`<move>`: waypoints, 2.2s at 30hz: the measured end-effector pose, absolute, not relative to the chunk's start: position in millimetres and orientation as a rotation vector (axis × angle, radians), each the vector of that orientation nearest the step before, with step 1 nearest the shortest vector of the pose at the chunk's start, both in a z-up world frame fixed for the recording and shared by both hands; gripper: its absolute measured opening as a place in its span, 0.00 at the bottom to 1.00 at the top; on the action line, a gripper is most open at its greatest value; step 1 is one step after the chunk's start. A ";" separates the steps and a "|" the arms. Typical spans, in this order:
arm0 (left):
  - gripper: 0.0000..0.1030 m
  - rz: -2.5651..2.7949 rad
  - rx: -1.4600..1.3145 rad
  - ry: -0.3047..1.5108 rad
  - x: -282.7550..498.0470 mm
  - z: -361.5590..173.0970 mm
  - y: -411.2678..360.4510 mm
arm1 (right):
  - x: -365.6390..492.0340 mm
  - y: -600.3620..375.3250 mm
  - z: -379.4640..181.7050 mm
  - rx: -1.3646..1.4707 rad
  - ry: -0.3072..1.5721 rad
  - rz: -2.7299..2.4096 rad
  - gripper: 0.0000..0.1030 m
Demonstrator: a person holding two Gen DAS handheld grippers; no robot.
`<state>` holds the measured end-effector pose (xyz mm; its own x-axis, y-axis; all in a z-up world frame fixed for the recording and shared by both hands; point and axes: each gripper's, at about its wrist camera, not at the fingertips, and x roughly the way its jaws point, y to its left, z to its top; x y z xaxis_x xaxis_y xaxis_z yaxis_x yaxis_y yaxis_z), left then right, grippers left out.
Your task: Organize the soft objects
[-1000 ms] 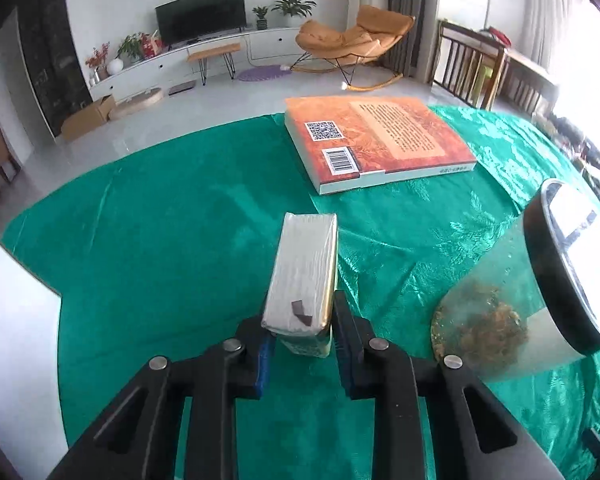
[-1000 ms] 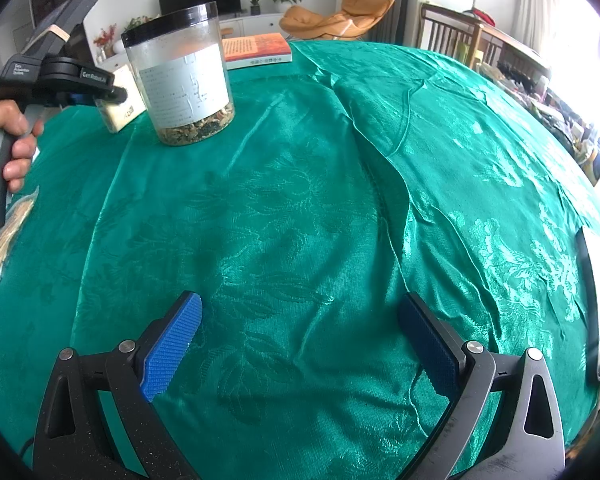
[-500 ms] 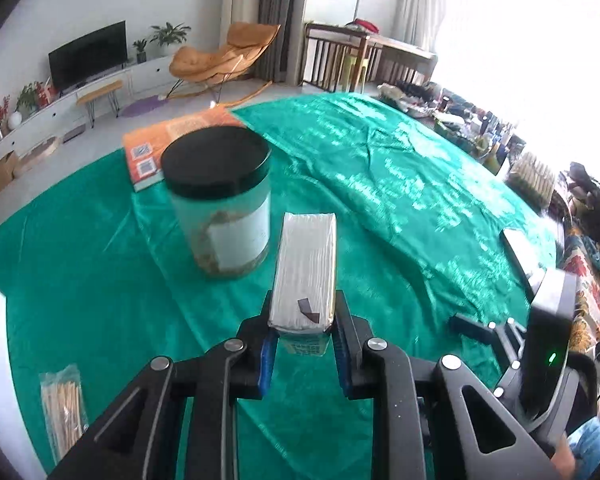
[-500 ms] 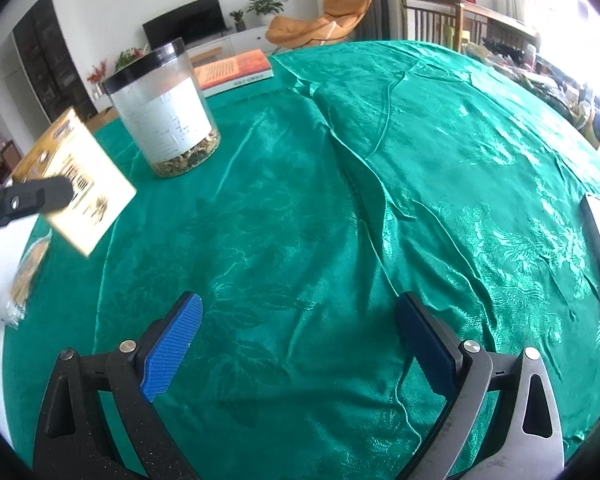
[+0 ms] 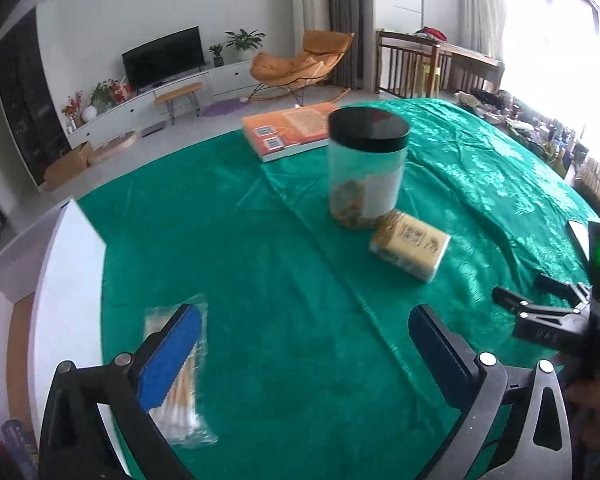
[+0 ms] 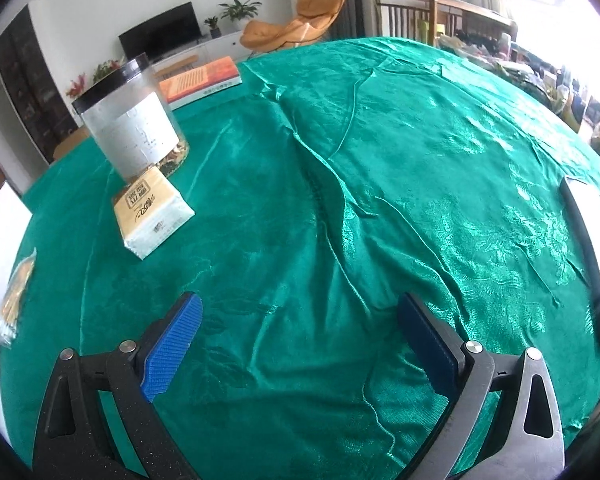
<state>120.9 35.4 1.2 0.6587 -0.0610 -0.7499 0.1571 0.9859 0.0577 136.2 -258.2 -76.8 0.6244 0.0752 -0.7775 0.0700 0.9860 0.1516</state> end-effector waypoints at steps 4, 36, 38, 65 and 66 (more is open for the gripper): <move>1.00 -0.004 0.134 0.901 122.9 -12.1 68.5 | 136.3 -254.7 -78.4 0.145 0.904 -0.008 0.97; 1.00 0.165 -0.082 1.001 145.3 -99.5 128.8 | 136.3 -246.6 -81.0 0.067 0.924 -0.039 0.97; 1.00 0.166 -0.078 0.980 142.5 -100.1 128.6 | 136.2 -245.9 -81.4 0.060 0.926 -0.042 0.97; 1.00 0.167 -0.077 0.955 137.7 -100.5 128.4 | 181.5 -188.6 -44.1 -0.158 0.833 0.400 0.95; 1.00 0.167 -0.077 0.955 137.5 -100.5 128.3 | 191.6 -180.2 -49.5 -0.211 0.860 0.416 0.95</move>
